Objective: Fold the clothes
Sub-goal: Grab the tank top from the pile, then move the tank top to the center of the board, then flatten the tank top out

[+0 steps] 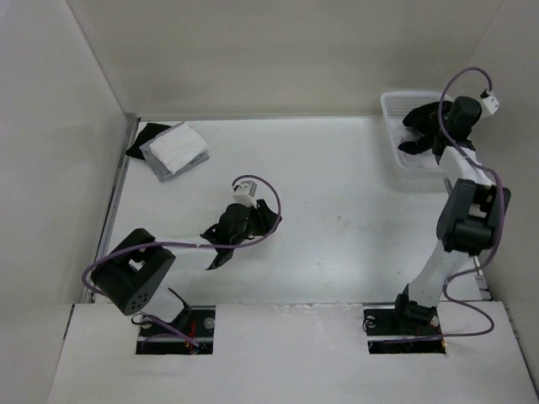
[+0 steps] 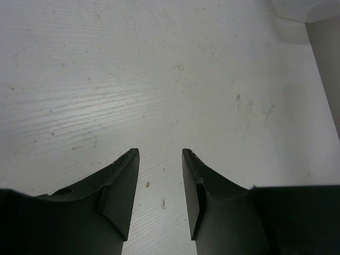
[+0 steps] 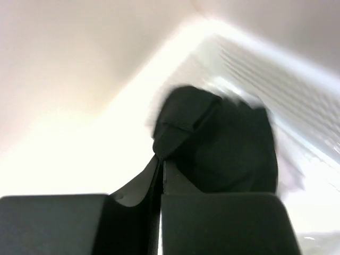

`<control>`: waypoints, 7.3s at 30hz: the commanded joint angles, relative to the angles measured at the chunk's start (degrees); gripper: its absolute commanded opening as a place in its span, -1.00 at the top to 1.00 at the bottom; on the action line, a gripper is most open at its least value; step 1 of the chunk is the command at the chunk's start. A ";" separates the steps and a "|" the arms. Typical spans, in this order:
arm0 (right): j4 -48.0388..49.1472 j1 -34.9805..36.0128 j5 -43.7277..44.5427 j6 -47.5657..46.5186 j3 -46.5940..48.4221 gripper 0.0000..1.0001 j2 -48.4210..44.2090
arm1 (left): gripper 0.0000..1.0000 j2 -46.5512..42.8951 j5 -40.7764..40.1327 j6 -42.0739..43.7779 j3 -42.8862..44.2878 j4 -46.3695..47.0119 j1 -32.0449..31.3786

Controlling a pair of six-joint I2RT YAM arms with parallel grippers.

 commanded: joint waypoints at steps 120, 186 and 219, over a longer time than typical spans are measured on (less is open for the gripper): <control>-9.07 45.34 -3.56 -4.96 -18.56 0.28 -25.78 | 0.79 -52.87 -14.68 -18.02 -8.11 -42.06 19.44; 2.21 43.61 -6.19 7.87 -60.59 0.32 -39.63 | 0.62 -26.85 -11.15 -9.93 -13.48 -27.47 4.01; -26.12 49.67 -2.57 2.70 -53.12 -0.14 -51.26 | 0.91 -49.87 4.76 -11.51 -2.31 -37.13 30.90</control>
